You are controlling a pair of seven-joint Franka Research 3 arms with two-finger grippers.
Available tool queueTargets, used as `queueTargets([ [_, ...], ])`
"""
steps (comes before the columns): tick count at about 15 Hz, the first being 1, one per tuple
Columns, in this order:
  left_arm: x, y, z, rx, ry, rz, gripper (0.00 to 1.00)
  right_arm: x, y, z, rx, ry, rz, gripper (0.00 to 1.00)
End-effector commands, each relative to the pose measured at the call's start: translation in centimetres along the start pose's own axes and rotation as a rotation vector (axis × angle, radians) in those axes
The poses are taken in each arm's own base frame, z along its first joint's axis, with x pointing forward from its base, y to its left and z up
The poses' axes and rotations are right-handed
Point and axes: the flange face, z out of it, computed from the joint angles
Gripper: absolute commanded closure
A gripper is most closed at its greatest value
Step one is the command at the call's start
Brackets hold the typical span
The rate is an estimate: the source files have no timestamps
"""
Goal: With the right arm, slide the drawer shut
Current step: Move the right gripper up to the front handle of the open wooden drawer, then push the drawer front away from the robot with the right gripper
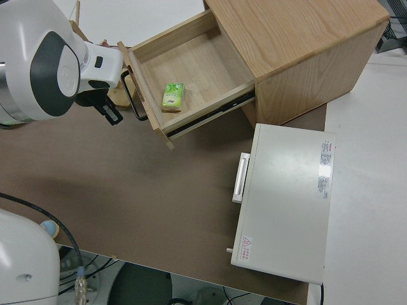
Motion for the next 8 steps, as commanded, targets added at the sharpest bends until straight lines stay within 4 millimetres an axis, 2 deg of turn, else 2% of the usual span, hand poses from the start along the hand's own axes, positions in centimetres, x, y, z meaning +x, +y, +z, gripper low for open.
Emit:
queueTargets([
  [1,-0.3,-0.2,-0.5,0.0,-0.004,0.006,0.01,-1.6,-2.9,2.2,0.033,-0.009,0.147,1.0],
  [3,-0.3,-0.2,-0.5,0.0,-0.004,0.006,0.01,-2.5,-4.3,4.9,0.031,-0.012,0.172,1.0],
  [6,-0.3,-0.3,-0.5,0.0,-0.004,0.005,0.01,-2.4,-5.9,8.8,0.044,0.001,0.205,1.0],
  [8,-0.4,-0.3,-0.4,0.001,-0.005,0.006,0.01,-2.0,-6.6,9.6,0.058,0.002,0.216,1.0],
])
